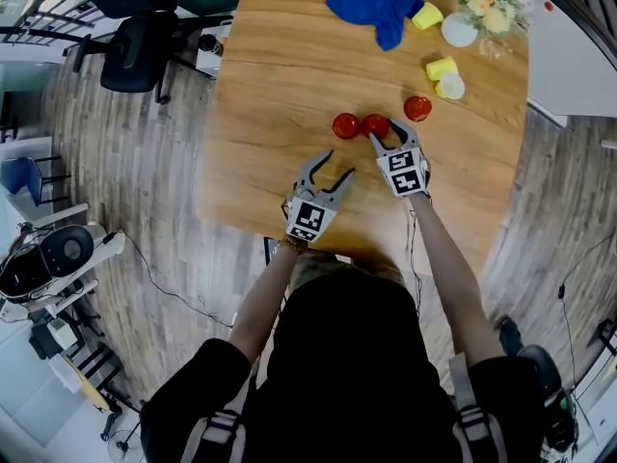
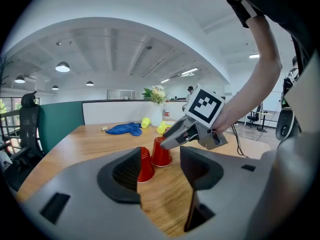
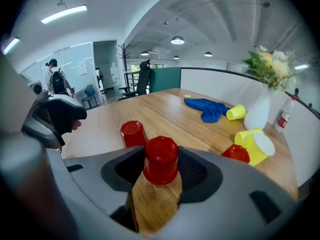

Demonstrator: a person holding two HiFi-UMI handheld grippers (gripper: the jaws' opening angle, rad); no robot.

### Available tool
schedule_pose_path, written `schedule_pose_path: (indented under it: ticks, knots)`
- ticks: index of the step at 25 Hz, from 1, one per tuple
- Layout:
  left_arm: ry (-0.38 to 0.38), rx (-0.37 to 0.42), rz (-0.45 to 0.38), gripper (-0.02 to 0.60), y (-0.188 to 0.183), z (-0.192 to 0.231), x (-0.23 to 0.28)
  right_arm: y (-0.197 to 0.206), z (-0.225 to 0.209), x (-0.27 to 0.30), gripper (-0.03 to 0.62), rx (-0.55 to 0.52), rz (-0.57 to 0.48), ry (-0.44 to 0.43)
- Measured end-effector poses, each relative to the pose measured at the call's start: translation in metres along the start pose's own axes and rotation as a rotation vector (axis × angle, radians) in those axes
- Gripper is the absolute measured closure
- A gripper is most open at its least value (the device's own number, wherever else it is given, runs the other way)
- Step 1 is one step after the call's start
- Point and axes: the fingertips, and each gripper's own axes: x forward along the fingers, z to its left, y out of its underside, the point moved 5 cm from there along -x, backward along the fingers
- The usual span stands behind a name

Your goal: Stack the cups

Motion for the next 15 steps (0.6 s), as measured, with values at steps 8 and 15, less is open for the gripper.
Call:
schedule_pose_path:
  ticks: [8, 15]
  knots:
    - [-0.007, -0.003, 0.003, 0.33, 0.0009, 0.0027, -0.0055, 0.0018, 0.0048, 0.0034, 0.376, -0.019, 0.013, -0.001]
    - [-0.007, -0.002, 0.007, 0.33, 0.0015, 0.0036, -0.0089, 0.0029, 0.0091, 0.0018, 0.376, -0.045, 0.013, 0.003]
